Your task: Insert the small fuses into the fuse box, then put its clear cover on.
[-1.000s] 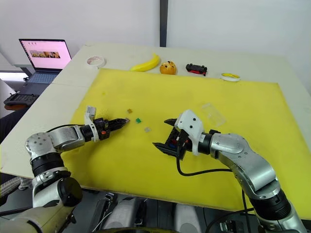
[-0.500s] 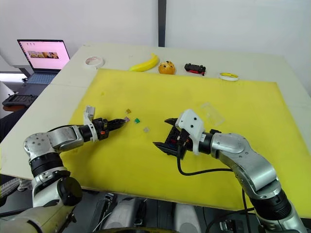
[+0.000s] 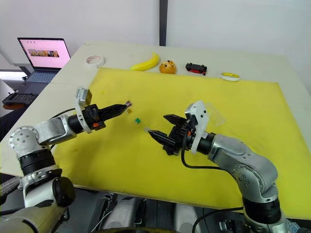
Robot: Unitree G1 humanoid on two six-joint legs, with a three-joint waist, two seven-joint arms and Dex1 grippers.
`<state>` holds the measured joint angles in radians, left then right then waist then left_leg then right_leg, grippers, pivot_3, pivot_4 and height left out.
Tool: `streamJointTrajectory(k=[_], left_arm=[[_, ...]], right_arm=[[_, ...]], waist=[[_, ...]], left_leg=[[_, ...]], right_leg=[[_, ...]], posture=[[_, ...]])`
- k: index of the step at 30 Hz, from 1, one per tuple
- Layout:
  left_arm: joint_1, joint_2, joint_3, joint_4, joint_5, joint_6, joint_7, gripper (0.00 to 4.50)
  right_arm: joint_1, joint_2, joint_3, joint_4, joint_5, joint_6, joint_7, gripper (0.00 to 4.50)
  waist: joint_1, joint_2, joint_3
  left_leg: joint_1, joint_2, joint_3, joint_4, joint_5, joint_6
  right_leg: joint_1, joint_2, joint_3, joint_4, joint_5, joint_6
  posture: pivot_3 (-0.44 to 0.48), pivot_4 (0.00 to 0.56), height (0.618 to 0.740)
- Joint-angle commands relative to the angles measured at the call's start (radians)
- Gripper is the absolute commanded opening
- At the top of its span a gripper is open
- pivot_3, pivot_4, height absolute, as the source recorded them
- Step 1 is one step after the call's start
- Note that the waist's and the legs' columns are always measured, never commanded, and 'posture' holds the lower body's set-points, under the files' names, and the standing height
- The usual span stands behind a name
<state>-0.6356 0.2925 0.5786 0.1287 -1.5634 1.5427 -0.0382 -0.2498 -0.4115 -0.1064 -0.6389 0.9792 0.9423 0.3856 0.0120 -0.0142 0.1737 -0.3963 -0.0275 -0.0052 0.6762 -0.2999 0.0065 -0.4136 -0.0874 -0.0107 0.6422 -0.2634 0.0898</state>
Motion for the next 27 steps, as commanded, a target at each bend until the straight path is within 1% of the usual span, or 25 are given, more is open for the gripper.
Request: streamJointTrajectory(k=[1, 5, 8, 12, 18, 20, 22, 27], left_arm=[[-0.023, 0.004, -0.097, -0.068, -0.211, -0.108, 0.061, 0.05], [-0.018, 0.022, -0.208, -0.106, -0.344, -0.227, 0.115, 0.05], [-0.015, 0.033, -0.270, -0.126, -0.402, -0.296, 0.129, 0.05], [-0.013, 0.045, -0.304, -0.137, -0.409, -0.337, 0.105, 0.05], [-0.009, 0.061, -0.333, -0.143, -0.409, -0.359, 0.077, 0.05], [-0.007, 0.064, -0.340, -0.145, -0.409, -0.363, 0.071, 0.00], [-0.006, 0.066, -0.348, -0.146, -0.409, -0.368, 0.070, 0.00], [-0.003, 0.071, -0.359, -0.150, -0.409, -0.376, 0.064, 0.00]], right_arm=[[-0.051, 0.091, -0.056, 0.018, 0.211, 0.017, -0.193, 4.50], [-0.095, 0.154, -0.068, 0.061, 0.389, -0.011, -0.360, 4.50], [-0.121, 0.183, -0.074, 0.087, 0.497, -0.056, -0.459, 4.50], [-0.139, 0.198, -0.068, 0.107, 0.590, -0.115, -0.549, 4.50], [-0.150, 0.186, -0.045, 0.106, 0.642, -0.173, -0.586, 4.50], [-0.152, 0.180, -0.037, 0.106, 0.644, -0.185, -0.589, 3.94], [-0.157, 0.174, -0.025, 0.105, 0.644, -0.192, -0.588, 3.24], [-0.165, 0.161, -0.003, 0.103, 0.633, -0.210, -0.580, 3.24]], waist=[[-0.003, 0.000, 0.000], [-0.004, 0.000, 0.000], [-0.004, 0.000, 0.000], [-0.006, 0.000, 0.000], [-0.009, 0.000, 0.000], [-0.012, 0.000, 0.000], [-0.020, 0.000, 0.000], [-0.024, 0.000, 0.000]], left_leg=[[-0.001, 0.000, 0.000, 0.000, 0.000, 0.000], [-0.005, 0.000, 0.000, 0.000, 0.003, -0.004], [-0.010, 0.000, 0.000, 0.001, 0.006, -0.008], [-0.011, 0.000, 0.000, 0.002, 0.006, -0.008], [-0.011, 0.001, 0.000, 0.003, 0.004, -0.003], [-0.011, 0.001, 0.000, 0.003, 0.003, -0.003], [-0.011, 0.001, 0.000, 0.003, 0.003, -0.002], [-0.011, 0.002, 0.000, 0.003, 0.003, -0.002]], right_leg=[[-0.001, 0.000, 0.000, 0.000, 0.000, 0.000], [-0.006, 0.000, 0.000, 0.003, 0.000, 0.000], [-0.012, 0.001, 0.000, 0.005, 0.000, 0.000], [-0.013, 0.002, 0.000, 0.005, 0.000, 0.000], [-0.013, 0.006, 0.001, 0.005, 0.000, 0.000], [-0.013, 0.006, 0.001, 0.005, 0.000, 0.000], [-0.013, 0.007, 0.001, 0.005, 0.000, 0.000], [-0.012, 0.007, 0.001, 0.006, 0.000, 0.000]], posture=[[0.000, 0.150, 0.740], [0.000, 0.150, 0.740], [0.000, 0.150, 0.740], [0.000, 0.150, 0.740], [0.000, 0.150, 0.740], [0.000, 0.150, 0.740], [0.000, 0.150, 0.740], [0.000, 0.150, 0.740]])
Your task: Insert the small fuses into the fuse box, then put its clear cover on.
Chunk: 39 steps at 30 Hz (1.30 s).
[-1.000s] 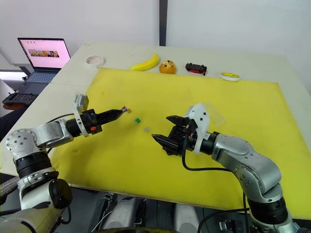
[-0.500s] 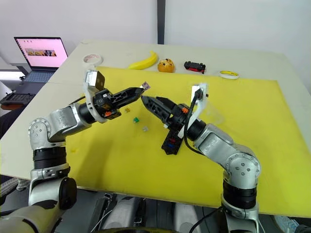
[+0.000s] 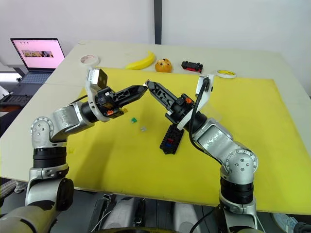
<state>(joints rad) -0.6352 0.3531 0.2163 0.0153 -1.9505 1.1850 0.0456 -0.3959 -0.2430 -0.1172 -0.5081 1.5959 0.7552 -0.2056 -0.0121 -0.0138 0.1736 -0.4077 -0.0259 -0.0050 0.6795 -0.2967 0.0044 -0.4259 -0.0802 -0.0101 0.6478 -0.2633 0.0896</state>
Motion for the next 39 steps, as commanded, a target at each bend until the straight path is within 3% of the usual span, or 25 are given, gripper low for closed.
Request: streamJointTrajectory(k=[1, 11, 15, 36, 39], left_arm=[[-0.003, 0.011, 0.002, -0.037, -0.022, -0.019, -0.021, 0.00], [0.006, 0.022, 0.003, -0.024, -0.022, -0.027, -0.023, 0.00], [0.010, 0.031, -0.011, -0.033, -0.022, -0.018, -0.032, 0.00], [0.015, 0.023, -0.016, -0.029, -0.022, -0.021, -0.034, 0.00], [0.018, 0.025, -0.022, -0.029, -0.022, -0.021, -0.032, 0.00]], right_arm=[[-0.019, -0.009, 0.009, -0.028, 0.015, -0.027, 0.012, 3.24], [-0.004, -0.028, 0.022, -0.032, 0.007, -0.050, 0.027, 3.24], [-0.004, -0.043, 0.028, -0.032, -0.001, -0.047, 0.037, 1.97], [-0.003, -0.075, 0.063, -0.034, -0.022, -0.049, 0.050, 1.97], [-0.007, -0.070, 0.063, -0.034, -0.021, -0.057, 0.049, 1.13]], waist=[[-0.001, 0.000, 0.000], [0.000, 0.000, 0.000], [-0.001, 0.000, 0.000], [0.000, 0.000, 0.000], [0.000, 0.000, 0.000]], left_leg=[[0.000, 0.000, 0.000, 0.000, 0.000, 0.000], [0.000, 0.001, 0.000, 0.000, 0.000, 0.000], [0.000, 0.001, 0.000, 0.001, 0.000, 0.000], [0.000, 0.001, 0.000, 0.001, 0.000, 0.000], [0.000, 0.001, 0.000, 0.001, 0.000, 0.000]], right_leg=[[0.000, 0.000, 0.000, 0.000, 0.000, 0.000], [0.000, 0.001, 0.000, 0.000, 0.000, 0.000], [0.000, 0.001, 0.000, 0.000, 0.000, 0.000], [0.000, 0.001, 0.000, 0.000, 0.000, 0.000], [0.000, 0.001, 0.000, 0.000, 0.000, 0.000]], posture=[[0.000, 0.150, 0.740], [0.000, 0.150, 0.740], [0.000, 0.150, 0.740], [0.000, 0.150, 0.740], [0.000, 0.150, 0.740]])
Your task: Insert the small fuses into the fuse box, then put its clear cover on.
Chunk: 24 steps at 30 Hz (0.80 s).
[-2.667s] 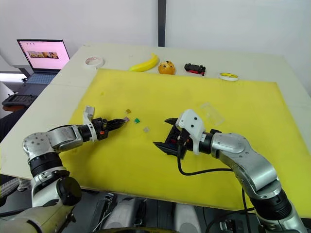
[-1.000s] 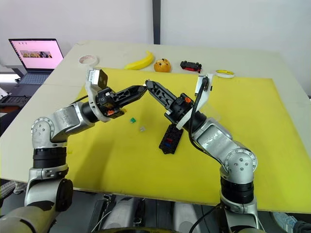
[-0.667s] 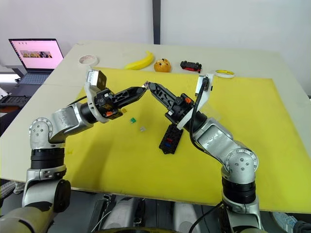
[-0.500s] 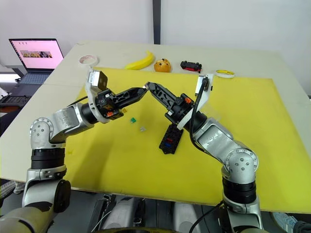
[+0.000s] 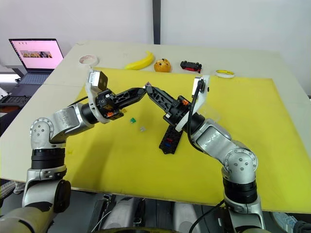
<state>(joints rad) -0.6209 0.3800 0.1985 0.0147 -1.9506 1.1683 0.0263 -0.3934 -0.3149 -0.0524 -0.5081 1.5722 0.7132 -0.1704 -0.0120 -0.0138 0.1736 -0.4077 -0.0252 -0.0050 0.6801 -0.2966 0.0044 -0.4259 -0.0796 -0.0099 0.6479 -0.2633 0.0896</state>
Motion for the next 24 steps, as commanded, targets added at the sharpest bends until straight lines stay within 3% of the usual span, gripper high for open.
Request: streamJointTrajectory(k=[1, 3, 13, 16, 18, 20, 23, 24], left_arm=[[0.005, 0.000, -0.006, -0.029, -0.022, -0.004, -0.012, 0.00], [0.006, 0.001, -0.008, -0.026, -0.022, -0.003, -0.012, 0.00], [0.018, 0.064, -0.044, -0.054, 0.025, -0.033, -0.009, 0.00], [0.025, 0.135, -0.038, -0.078, 0.101, 0.012, -0.136, 0.89], [0.018, 0.191, -0.049, -0.099, 0.195, 0.038, -0.248, 1.83], [-0.006, 0.287, -0.111, -0.170, 0.397, 0.012, -0.489, 2.86], [-0.029, 0.423, -0.297, -0.268, 0.772, -0.201, -0.865, 4.35], [-0.033, 0.444, -0.358, -0.271, 0.884, -0.288, -0.955, 4.46]], right_arm=[[-0.009, 0.002, -0.002, -0.034, 0.004, -0.016, 0.013, 0.65], [-0.010, 0.005, -0.004, -0.035, 0.010, -0.020, 0.014, 0.10], [-0.003, 0.004, -0.016, -0.044, 0.049, -0.028, 0.013, 0.10], [0.004, -0.033, -0.030, -0.057, 0.057, -0.012, 0.036, 0.00], [0.010, -0.082, -0.040, -0.068, 0.048, 0.010, 0.071, 0.00], [0.041, -0.206, -0.058, -0.102, -0.009, 0.065, 0.174, 0.00], [0.112, -0.388, -0.063, -0.154, -0.174, 0.096, 0.349, 0.00], [0.138, -0.430, -0.056, -0.164, -0.241, 0.086, 0.403, 0.00]], waist=[[0.000, 0.000, 0.000], [-0.001, 0.000, 0.000], [-0.001, 0.000, 0.000], [-0.002, 0.000, 0.000], [-0.002, 0.001, 0.000], [0.002, 0.001, 0.000], [0.007, 0.001, 0.001], [0.007, 0.001, 0.000]], left_leg=[[0.000, 0.000, 0.000, 0.000, 0.000, 0.000], [0.000, 0.000, 0.000, 0.000, 0.000, 0.000], [0.000, 0.000, 0.000, 0.000, 0.000, 0.000], [0.000, 0.000, 0.000, 0.000, 0.000, 0.000], [0.000, 0.000, 0.000, 0.000, 0.000, 0.000], [0.000, 0.000, 0.000, 0.000, 0.000, 0.000], [0.000, -0.001, 0.002, 0.000, -0.002, 0.003], [0.000, -0.001, 0.003, 0.000, -0.002, 0.004]], right_leg=[[0.000, 0.000, 0.000, 0.000, 0.000, 0.000], [0.000, 0.000, 0.000, 0.000, 0.000, 0.000], [0.000, 0.000, 0.000, 0.000, 0.000, 0.000], [0.000, 0.000, 0.000, 0.000, 0.000, 0.000], [0.000, 0.002, 0.000, 0.000, 0.000, 0.000], [0.000, 0.003, 0.000, 0.000, 0.000, 0.000], [0.001, 0.003, -0.001, -0.003, -0.001, -0.001], [0.002, 0.003, -0.001, -0.003, -0.001, -0.002]], posture=[[0.000, 0.150, 0.740], [0.000, 0.150, 0.740], [0.000, 0.150, 0.740], [0.000, 0.150, 0.740], [0.000, 0.150, 0.740], [0.000, 0.150, 0.740], [0.000, 0.150, 0.740], [0.000, 0.150, 0.740]])
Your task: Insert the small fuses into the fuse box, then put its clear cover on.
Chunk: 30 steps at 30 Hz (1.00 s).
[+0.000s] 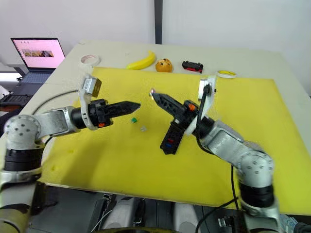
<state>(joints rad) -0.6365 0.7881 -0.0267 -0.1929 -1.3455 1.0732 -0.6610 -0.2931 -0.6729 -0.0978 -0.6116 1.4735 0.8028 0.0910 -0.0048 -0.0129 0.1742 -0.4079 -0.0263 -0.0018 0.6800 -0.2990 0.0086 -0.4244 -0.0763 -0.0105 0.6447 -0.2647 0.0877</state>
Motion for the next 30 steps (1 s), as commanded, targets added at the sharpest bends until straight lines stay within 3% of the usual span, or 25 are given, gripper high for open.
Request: streamJointTrajectory(k=[1, 5, 10, 18, 30], left_arm=[[-0.023, 0.043, -0.195, -0.054, 0.389, -0.287, -0.344, 4.46], [-0.045, -0.008, -0.343, 0.050, 0.710, -0.604, -0.534, 4.46], [-0.077, -0.130, -0.400, 0.196, 0.904, -0.839, -0.637, 4.46], [-0.101, -0.287, -0.405, 0.329, 1.030, -0.925, -0.662, 4.46], [-0.117, -0.339, -0.366, 0.356, 1.075, -0.920, -0.681, 4.46]], right_arm=[[0.067, -0.113, 0.001, -0.069, -0.227, -0.030, 0.201, 0.00], [0.153, -0.201, 0.061, -0.056, -0.521, -0.153, 0.378, 0.00], [0.190, -0.194, 0.116, 0.014, -0.735, -0.285, 0.514, 0.00], [0.206, -0.123, 0.131, 0.079, -0.857, -0.343, 0.590, 0.00], [0.206, -0.103, 0.117, 0.127, -0.952, -0.383, 0.658, 0.00]], waist=[[0.001, 0.001, 0.000], [0.005, 0.001, 0.000], [0.015, 0.000, 0.000], [0.018, 0.000, 0.000], [0.017, 0.000, 0.000]], left_leg=[[0.000, 0.000, 0.001, 0.000, 0.000, 0.001], [0.001, 0.001, 0.002, 0.000, -0.001, 0.002], [0.000, 0.003, 0.002, 0.001, -0.001, 0.002], [-0.001, 0.002, 0.002, 0.003, -0.002, 0.004], [0.000, 0.002, 0.002, 0.004, -0.002, 0.004]], right_leg=[[0.001, 0.000, 0.001, -0.002, -0.001, -0.002], [0.002, 0.000, 0.003, -0.005, -0.001, -0.002], [0.001, 0.000, 0.003, -0.006, 0.001, 0.001], [0.002, -0.001, 0.002, -0.005, 0.003, 0.005], [0.002, -0.001, 0.002, -0.003, 0.003, 0.005]], posture=[[0.000, 0.150, 0.740], [0.000, 0.150, 0.740], [0.000, 0.150, 0.740], [0.000, 0.150, 0.740], [0.000, 0.150, 0.740]])
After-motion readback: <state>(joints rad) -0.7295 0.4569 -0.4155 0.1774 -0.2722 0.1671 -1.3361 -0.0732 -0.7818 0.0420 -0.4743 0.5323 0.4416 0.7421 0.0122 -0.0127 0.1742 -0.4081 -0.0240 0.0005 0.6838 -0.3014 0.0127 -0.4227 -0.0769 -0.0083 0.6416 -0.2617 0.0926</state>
